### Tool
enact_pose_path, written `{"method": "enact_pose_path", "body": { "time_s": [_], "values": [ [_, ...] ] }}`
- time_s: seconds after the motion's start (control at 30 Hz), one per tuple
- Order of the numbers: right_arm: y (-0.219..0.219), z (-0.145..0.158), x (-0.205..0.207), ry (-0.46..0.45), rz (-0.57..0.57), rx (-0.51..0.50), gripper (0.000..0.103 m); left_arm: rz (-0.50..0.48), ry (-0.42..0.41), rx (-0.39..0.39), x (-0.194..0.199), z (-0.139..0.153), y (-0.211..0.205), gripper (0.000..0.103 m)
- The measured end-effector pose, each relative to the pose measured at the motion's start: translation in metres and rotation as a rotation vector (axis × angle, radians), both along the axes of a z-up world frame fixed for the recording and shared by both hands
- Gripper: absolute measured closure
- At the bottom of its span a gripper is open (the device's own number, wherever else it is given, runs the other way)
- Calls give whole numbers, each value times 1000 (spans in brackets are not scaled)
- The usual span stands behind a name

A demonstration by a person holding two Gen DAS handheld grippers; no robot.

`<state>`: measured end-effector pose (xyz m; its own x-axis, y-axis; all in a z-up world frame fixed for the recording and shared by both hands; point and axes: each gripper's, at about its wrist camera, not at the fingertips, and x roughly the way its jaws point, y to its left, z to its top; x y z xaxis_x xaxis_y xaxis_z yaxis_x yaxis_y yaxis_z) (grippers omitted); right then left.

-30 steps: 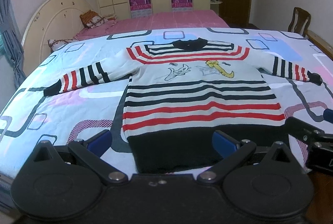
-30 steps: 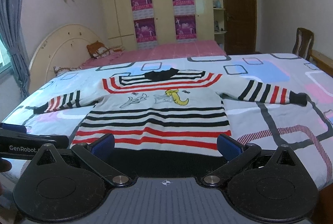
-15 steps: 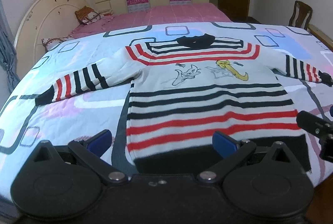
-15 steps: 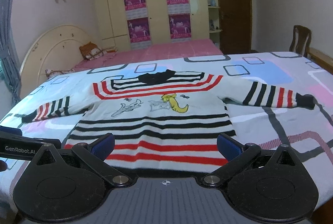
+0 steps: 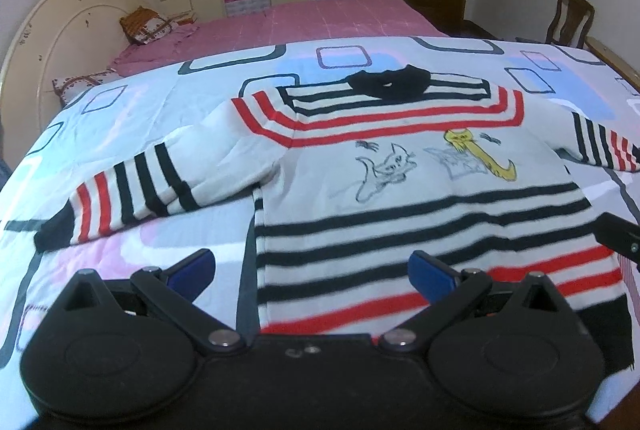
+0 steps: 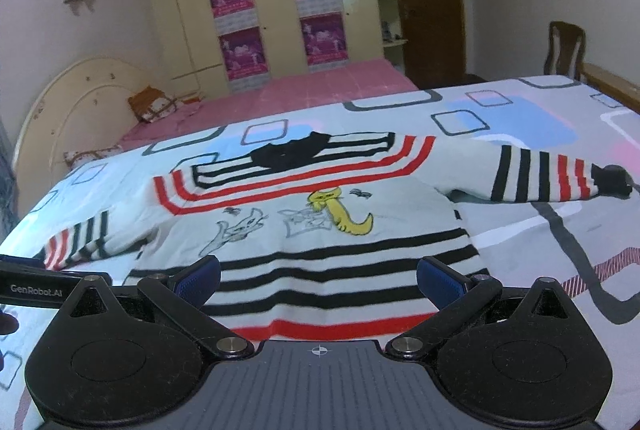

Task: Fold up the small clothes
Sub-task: 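Grasp the black cuff of the sleeve nearest the right gripper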

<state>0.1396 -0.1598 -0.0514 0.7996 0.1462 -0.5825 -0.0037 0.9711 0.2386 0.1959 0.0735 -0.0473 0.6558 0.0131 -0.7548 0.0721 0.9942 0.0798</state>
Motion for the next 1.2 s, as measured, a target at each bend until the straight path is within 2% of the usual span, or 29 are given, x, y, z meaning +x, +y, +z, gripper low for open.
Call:
{"method": "enact_pose_path", "body": {
  "time_s": [0.2, 0.4, 0.57, 0.73, 0.97, 1.03, 1.07, 1.2],
  "values": [
    [-11, -1, 20, -11, -63, -50, 0, 13, 2, -3, 27, -8, 3, 0],
    [-57, -8, 44, 20, -137, -40, 0, 47, 5, -21, 46, -16, -4, 1],
    [-116, -27, 72, 69, -162, -8, 0, 81, -9, -23, 61, -23, -23, 1],
    [-179, -54, 101, 131, -227, -45, 0, 93, 3, -12, 80, -34, -53, 4],
    [-266, -81, 126, 152, -343, -2, 2, 75, 11, 3, 108, -52, -98, 7],
    [-284, -89, 134, 176, -363, 6, 36, 72, 19, 13, 117, -57, -110, 7],
    [-295, -95, 138, 199, -385, 21, 39, 73, 20, 17, 121, -59, -113, 7],
    [-326, -113, 149, 231, -447, 85, 39, 69, 18, 33, 133, -63, -127, 7]
  ]
}}
